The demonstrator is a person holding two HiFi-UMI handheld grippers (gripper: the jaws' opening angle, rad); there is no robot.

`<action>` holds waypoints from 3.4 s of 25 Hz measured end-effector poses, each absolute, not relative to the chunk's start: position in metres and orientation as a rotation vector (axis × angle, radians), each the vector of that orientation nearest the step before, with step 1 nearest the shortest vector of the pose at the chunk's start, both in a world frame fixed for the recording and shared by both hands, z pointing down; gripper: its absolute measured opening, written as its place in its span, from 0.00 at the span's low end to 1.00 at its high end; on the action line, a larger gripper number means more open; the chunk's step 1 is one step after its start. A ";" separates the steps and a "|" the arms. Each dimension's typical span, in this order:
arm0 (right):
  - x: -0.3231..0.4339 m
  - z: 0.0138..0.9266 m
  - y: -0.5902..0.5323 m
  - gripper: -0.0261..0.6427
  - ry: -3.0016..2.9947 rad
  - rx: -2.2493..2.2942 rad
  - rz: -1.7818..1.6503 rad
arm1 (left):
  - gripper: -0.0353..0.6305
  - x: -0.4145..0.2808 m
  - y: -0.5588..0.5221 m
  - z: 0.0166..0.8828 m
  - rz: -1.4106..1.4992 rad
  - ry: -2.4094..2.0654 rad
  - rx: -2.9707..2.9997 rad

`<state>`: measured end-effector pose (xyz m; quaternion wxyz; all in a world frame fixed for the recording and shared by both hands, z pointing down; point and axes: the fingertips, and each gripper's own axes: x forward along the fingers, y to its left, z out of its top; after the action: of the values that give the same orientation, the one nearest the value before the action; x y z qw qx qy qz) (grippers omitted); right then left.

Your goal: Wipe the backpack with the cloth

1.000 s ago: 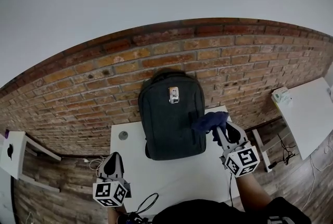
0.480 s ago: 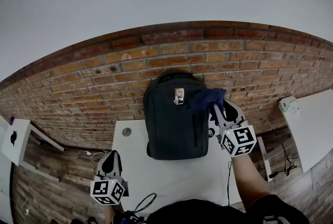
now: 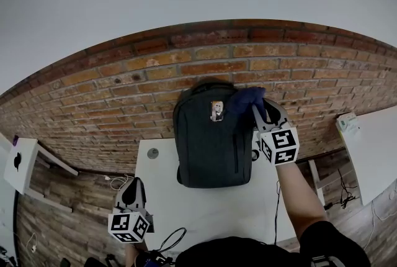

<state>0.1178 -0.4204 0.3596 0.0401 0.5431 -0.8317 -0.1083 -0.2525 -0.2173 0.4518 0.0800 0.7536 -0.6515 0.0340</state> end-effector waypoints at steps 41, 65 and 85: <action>0.134 0.404 -0.501 0.17 -2.379 1.676 -0.265 | 0.04 -0.256 -0.210 0.461 0.134 -1.980 2.193; 0.161 0.518 -0.454 0.17 -2.253 1.663 0.005 | 0.04 -0.251 -0.207 0.455 0.111 -1.970 2.224; 0.158 0.628 -0.374 0.17 -2.176 1.586 0.207 | 0.04 -0.245 -0.214 0.453 0.101 -1.933 2.263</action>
<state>0.1577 -0.3741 0.6284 0.2188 0.5730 -0.7863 0.0747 -0.2447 -0.2136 0.4535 0.0817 0.7574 -0.6469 0.0339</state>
